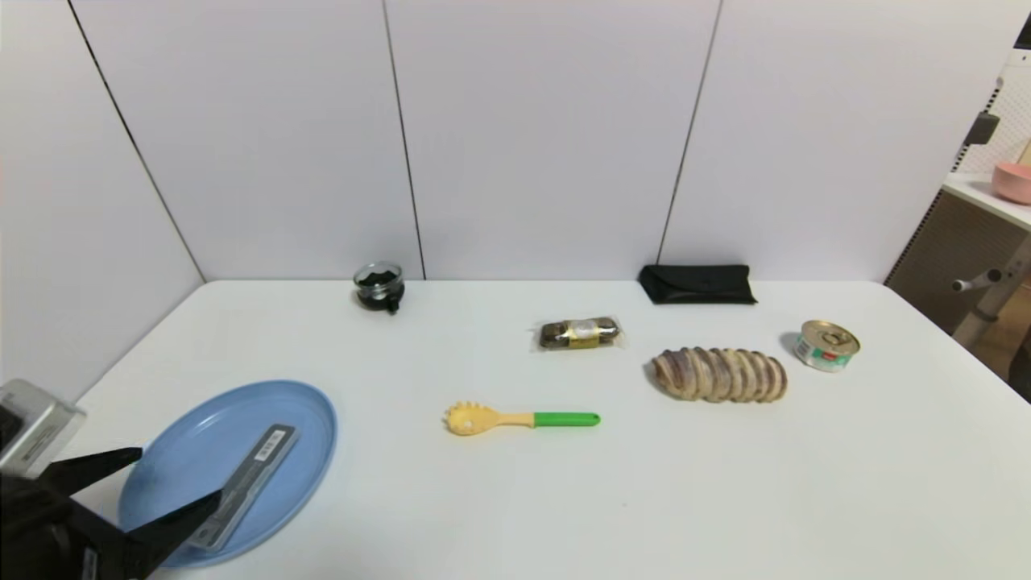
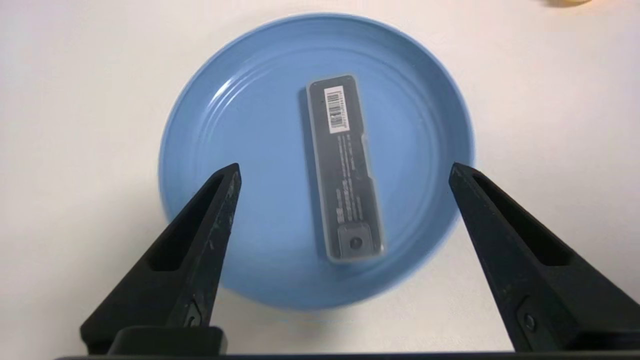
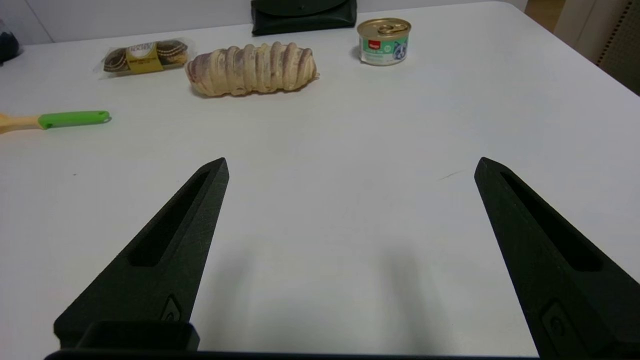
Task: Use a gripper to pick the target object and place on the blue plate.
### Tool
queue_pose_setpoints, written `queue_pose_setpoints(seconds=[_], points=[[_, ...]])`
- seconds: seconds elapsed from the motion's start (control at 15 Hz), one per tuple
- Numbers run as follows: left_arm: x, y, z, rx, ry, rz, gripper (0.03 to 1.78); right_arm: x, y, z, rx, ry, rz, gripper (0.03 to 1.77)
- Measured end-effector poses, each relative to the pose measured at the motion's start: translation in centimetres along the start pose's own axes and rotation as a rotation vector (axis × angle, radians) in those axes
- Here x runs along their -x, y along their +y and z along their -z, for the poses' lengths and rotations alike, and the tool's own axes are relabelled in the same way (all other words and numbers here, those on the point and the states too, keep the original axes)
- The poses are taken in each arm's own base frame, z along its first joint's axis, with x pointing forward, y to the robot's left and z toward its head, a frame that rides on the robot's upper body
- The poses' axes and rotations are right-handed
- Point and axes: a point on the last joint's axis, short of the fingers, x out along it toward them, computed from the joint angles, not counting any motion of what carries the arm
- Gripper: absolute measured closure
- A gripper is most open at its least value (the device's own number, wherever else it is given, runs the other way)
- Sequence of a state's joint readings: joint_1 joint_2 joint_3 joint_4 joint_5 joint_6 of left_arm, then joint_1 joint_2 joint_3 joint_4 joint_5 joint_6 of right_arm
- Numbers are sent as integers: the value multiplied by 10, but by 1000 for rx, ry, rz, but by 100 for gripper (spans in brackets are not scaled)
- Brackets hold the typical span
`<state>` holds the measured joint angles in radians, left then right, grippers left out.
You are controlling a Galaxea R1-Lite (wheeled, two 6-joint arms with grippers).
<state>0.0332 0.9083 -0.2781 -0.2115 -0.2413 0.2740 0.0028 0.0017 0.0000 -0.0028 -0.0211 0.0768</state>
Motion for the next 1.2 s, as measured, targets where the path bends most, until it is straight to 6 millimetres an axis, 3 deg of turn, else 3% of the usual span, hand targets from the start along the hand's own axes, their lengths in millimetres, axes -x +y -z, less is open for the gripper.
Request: queue_pose_setpoints(seconds=[0.4, 0.67, 1.2], points=[[61, -32, 59, 8, -295, -78, 19, 0, 0, 0, 0, 0, 0, 10], [72, -42, 100, 64, -327, -224, 16, 0, 0, 0, 0, 0, 0, 10], [74, -44, 111, 207, -383, -267, 13, 0, 0, 0, 0, 0, 0, 10]])
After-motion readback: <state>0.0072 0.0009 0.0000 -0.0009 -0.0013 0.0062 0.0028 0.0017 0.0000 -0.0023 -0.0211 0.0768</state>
